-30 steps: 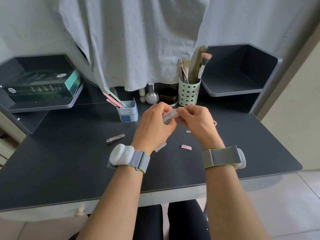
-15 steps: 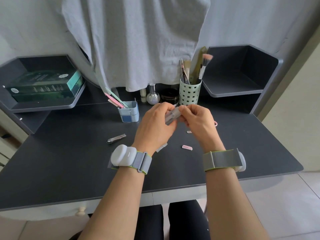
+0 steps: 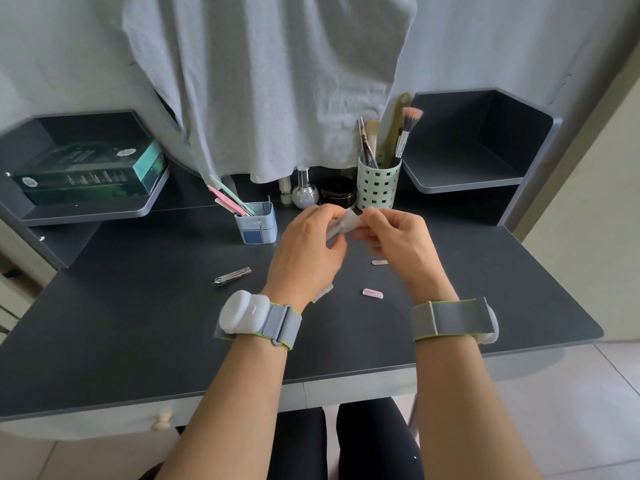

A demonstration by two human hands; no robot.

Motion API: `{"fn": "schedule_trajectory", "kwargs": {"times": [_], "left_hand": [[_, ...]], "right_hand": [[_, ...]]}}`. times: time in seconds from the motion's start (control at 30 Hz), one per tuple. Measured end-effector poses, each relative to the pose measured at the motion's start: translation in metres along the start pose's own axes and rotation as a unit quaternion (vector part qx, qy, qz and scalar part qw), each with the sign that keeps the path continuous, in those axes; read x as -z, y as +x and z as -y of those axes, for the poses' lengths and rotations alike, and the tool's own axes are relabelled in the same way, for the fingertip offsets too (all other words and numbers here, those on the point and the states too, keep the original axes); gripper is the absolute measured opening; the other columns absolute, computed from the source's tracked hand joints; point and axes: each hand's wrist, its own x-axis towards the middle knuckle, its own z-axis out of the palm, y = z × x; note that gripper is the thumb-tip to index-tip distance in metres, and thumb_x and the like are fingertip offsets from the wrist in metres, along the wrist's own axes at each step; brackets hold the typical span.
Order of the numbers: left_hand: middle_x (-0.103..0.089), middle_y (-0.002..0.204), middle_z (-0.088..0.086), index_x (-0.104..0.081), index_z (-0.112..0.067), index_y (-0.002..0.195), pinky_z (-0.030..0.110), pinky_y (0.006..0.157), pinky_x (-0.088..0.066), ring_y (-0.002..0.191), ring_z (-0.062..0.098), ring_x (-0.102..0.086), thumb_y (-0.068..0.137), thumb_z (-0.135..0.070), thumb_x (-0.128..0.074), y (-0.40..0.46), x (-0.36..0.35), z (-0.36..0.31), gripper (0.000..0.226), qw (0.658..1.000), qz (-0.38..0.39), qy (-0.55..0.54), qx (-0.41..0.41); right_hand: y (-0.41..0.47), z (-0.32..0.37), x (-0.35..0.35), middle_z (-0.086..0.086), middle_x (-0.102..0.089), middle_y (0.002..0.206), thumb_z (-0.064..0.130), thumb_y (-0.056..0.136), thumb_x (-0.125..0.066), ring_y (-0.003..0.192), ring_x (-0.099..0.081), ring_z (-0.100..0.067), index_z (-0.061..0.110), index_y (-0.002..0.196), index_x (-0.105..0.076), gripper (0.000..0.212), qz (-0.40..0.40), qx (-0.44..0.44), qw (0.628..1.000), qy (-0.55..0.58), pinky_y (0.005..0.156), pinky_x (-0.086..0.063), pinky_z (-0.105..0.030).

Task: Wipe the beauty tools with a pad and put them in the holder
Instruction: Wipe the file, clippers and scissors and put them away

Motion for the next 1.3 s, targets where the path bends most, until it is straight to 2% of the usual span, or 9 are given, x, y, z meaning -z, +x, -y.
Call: {"fn": "schedule_trajectory", "kwargs": {"times": [0.27, 0.37, 0.47, 0.6, 0.73, 0.8, 1.03, 1.17, 1.3], "left_hand": [[-0.059, 0.097, -0.006, -0.066, -0.022, 0.111, 0.042, 0.075, -0.053, 0.089, 0.018, -0.059, 0.087, -0.010, -0.063, -0.001, 0.000, -0.001, 0.027, 1.000, -0.002, -0.002, -0.019], [-0.059, 0.096, -0.005, -0.066, -0.020, 0.109, 0.042, 0.074, -0.053, 0.088, 0.018, -0.059, 0.086, -0.009, -0.064, -0.002, 0.001, 0.001, 0.026, 1.000, -0.002, -0.001, -0.019], [-0.060, 0.097, -0.005, -0.066, -0.020, 0.109, 0.043, 0.076, -0.053, 0.090, 0.018, -0.060, 0.085, -0.009, -0.065, -0.003, 0.001, 0.003, 0.026, 1.000, 0.001, 0.001, -0.008], [-0.061, 0.101, -0.005, -0.066, -0.021, 0.111, 0.043, 0.078, -0.053, 0.094, 0.018, -0.061, 0.086, -0.010, -0.065, -0.004, 0.006, 0.005, 0.028, 1.000, 0.004, 0.006, 0.009], [-0.062, 0.100, -0.005, -0.067, -0.020, 0.108, 0.039, 0.078, -0.053, 0.091, 0.015, -0.061, 0.083, -0.007, -0.064, -0.004, 0.011, 0.006, 0.028, 1.000, 0.002, -0.002, 0.020], [-0.062, 0.099, -0.006, -0.067, -0.021, 0.105, 0.039, 0.076, -0.053, 0.089, 0.014, -0.060, 0.082, -0.006, -0.063, -0.004, 0.013, 0.008, 0.028, 1.000, -0.002, -0.003, 0.022], [-0.059, 0.102, -0.006, -0.064, -0.021, 0.109, 0.035, 0.078, -0.053, 0.092, 0.014, -0.058, 0.080, -0.005, -0.064, -0.007, 0.012, 0.007, 0.032, 1.000, 0.020, -0.009, 0.010], [-0.059, 0.103, -0.006, -0.063, -0.020, 0.110, 0.032, 0.079, -0.051, 0.094, 0.014, -0.058, 0.080, -0.004, -0.065, -0.006, 0.013, 0.009, 0.034, 1.000, 0.020, -0.006, 0.006], [-0.060, 0.106, -0.005, -0.064, -0.018, 0.112, 0.021, 0.079, -0.045, 0.097, 0.014, -0.057, 0.081, -0.002, -0.063, -0.006, 0.015, 0.011, 0.035, 1.000, 0.014, 0.003, 0.002]], "right_hand": [[0.000, 0.003, -0.002, -0.004, -0.077, 0.079, 0.027, 0.098, -0.063, 0.067, -0.056, -0.010, 0.012, 0.086, -0.077, 0.024, 0.006, -0.006, 1.000, 0.019, 0.067, -0.049, -0.028], [0.003, 0.002, -0.007, 0.000, -0.075, 0.074, 0.027, 0.096, -0.064, 0.061, -0.055, -0.007, 0.018, 0.078, -0.076, 0.023, -0.011, 0.003, 0.999, -0.037, 0.065, -0.048, -0.031], [0.005, 0.003, -0.012, 0.001, -0.073, 0.071, 0.026, 0.093, -0.063, 0.057, -0.052, -0.011, 0.020, 0.076, -0.074, 0.021, -0.031, 0.011, 0.992, -0.122, 0.061, -0.049, -0.032], [0.003, 0.005, -0.017, 0.004, -0.066, 0.069, 0.028, 0.092, -0.063, 0.055, -0.047, -0.010, 0.016, 0.080, -0.073, 0.021, -0.033, 0.043, 0.978, -0.200, 0.059, -0.039, -0.028], [0.002, 0.007, -0.015, 0.002, -0.073, 0.071, 0.027, 0.093, -0.066, 0.057, -0.050, -0.007, 0.021, 0.079, -0.076, 0.018, 0.009, 0.035, 0.992, -0.122, 0.059, -0.043, -0.026], [0.003, 0.006, -0.014, -0.001, -0.076, 0.075, 0.027, 0.091, -0.068, 0.062, -0.052, -0.011, 0.022, 0.075, -0.076, 0.018, 0.032, 0.017, 0.996, -0.084, 0.062, -0.045, -0.032], [0.003, 0.001, -0.015, -0.006, -0.074, 0.078, 0.033, 0.090, -0.069, 0.065, -0.053, -0.013, 0.018, 0.076, -0.073, 0.022, 0.030, 0.013, 0.995, -0.091, 0.064, -0.047, -0.036], [0.001, 0.006, -0.013, -0.004, -0.073, 0.072, 0.027, 0.091, -0.071, 0.065, -0.053, -0.013, 0.016, 0.078, -0.075, 0.018, 0.045, 0.004, 0.998, -0.047, 0.068, -0.047, -0.035], [0.000, 0.012, -0.015, -0.007, -0.077, 0.079, 0.023, 0.097, -0.064, 0.068, -0.055, -0.015, 0.014, 0.084, -0.076, 0.020, 0.057, -0.001, 0.998, -0.012, 0.069, -0.049, -0.033]]}}
